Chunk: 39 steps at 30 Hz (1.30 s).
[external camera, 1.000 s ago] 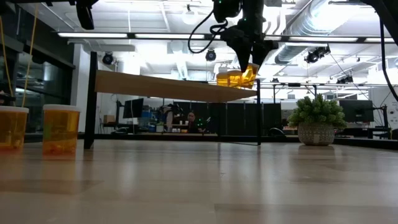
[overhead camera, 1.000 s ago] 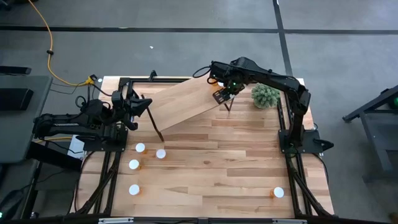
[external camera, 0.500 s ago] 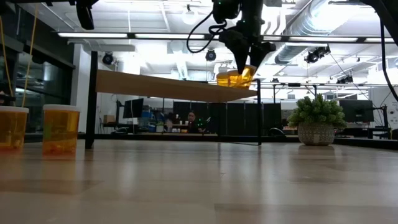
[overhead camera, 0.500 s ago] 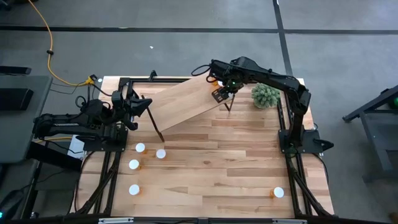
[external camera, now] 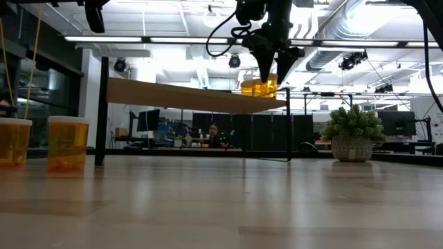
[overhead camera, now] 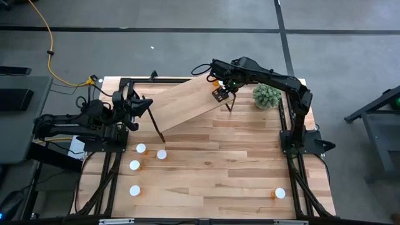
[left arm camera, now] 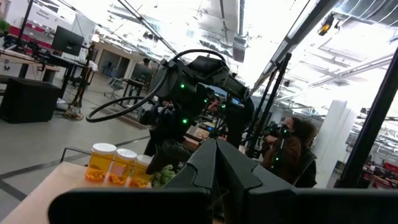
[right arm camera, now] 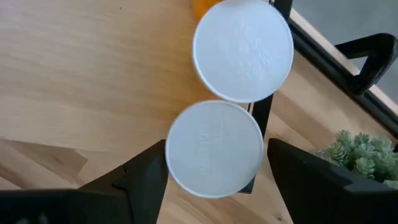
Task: Pick and place medicine bottles onto shelf by color
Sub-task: Put the pill bottle on the shelf aligned with the other pill bottles
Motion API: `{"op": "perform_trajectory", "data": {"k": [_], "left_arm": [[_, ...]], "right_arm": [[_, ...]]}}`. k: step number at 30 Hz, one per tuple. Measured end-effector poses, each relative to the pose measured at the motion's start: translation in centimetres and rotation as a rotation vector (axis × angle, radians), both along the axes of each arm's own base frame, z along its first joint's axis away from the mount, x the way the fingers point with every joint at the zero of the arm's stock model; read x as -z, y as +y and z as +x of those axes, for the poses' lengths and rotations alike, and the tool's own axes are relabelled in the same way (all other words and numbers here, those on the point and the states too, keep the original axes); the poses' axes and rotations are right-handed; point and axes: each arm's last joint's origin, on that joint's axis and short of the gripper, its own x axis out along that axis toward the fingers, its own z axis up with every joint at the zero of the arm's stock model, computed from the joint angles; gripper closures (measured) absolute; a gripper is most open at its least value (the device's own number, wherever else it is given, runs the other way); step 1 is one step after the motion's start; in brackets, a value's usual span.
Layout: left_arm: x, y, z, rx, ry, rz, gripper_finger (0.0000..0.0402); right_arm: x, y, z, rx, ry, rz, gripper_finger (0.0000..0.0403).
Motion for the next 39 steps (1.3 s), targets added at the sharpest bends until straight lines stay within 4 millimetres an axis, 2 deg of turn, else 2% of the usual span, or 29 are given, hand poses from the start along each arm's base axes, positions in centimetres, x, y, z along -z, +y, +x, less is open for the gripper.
{"op": "perform_trajectory", "data": {"k": [8,16,19,24,26,28,31,34,36,39], "left_arm": [[0.0,0.0,0.0,0.0,0.0,0.0,0.0402],[0.0,0.0,0.0,0.001,0.003,0.0,0.0401],[0.0,0.0,0.0,0.001,0.004,-0.001,0.0401],[0.0,0.0,0.0,0.001,0.003,0.0,0.0402],[0.0,0.0,0.0,0.001,0.003,0.0,0.0401],[0.0,0.0,0.0,0.0,0.003,0.0,0.0402],[0.0,0.0,0.0,0.0,0.003,0.0,0.0402],[0.0,0.0,0.0,0.001,0.003,0.0,0.0402],[0.0,0.0,0.0,0.0,0.003,-0.001,0.0402],[0.0,0.0,0.0,0.0,0.003,-0.001,0.0401]], "right_arm": [[-0.3,0.0,-0.2,-0.038,0.005,-0.012,0.0139],[-2.4,0.6,-1.3,-0.099,-0.06,-0.058,0.0139],[-4.1,1.9,-2.2,-0.161,-0.084,-0.095,0.0139],[-6.9,5.8,-4.2,-0.285,-0.1,-0.198,0.0139],[-7.2,7.3,-5.6,-0.288,-0.144,-0.231,0.0139],[-6.2,8.9,-7.1,-0.282,-0.218,-0.242,0.0139],[-3.1,11.2,-9.8,-0.221,-0.354,-0.219,0.0139],[-0.1,12.8,-11.7,-0.144,-0.561,-0.199,0.0141],[1.5,13.5,-11.9,-0.145,-0.704,-0.206,0.0151],[3.3,13.8,-11.3,-0.153,-0.785,-0.285,0.0193]]}}
